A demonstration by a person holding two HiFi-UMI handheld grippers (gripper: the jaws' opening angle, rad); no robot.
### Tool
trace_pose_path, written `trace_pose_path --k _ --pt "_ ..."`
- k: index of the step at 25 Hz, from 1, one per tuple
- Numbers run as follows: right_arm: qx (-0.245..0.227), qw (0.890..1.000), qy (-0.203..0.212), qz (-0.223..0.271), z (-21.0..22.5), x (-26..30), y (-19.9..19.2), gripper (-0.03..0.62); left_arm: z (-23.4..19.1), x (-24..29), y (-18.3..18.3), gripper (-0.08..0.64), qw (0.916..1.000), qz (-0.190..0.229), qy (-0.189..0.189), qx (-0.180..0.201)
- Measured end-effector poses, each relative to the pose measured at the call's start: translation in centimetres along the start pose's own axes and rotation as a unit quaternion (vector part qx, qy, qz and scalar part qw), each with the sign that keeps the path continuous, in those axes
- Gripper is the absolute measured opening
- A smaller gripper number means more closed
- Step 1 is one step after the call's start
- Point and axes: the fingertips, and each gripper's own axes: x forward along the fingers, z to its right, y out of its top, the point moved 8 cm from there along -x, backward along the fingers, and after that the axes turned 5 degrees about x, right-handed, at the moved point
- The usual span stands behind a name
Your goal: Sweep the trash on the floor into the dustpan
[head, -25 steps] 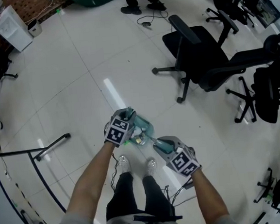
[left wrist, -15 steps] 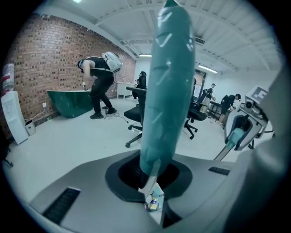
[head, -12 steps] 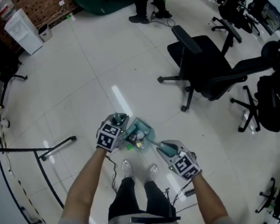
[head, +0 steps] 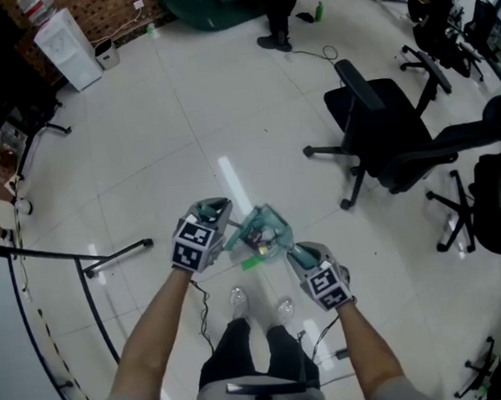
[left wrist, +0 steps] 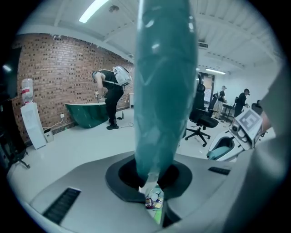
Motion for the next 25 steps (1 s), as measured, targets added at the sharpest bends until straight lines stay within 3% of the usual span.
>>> trace_pose_path --k 13,19,25 --pt "0.044 0.999 -0.026 -0.018 0.8 0.1 -1.0 0.151 1.4 -0.8 0.7 0.02 0.9997 0.017 -0.018 0.006" --pt "0.082 0.996 -0.025 0.007 0.6 -1.9 0.1 0.246 1.5 -2.0 1.0 0.02 0.9999 0.01 -0.008 -0.002" --pt "0.087 0.994 -0.036 0.048 -0.3 -6.1 1.9 0.25 3.1 -4.3 1.0 0.02 0.9999 0.008 0.008 0.0"
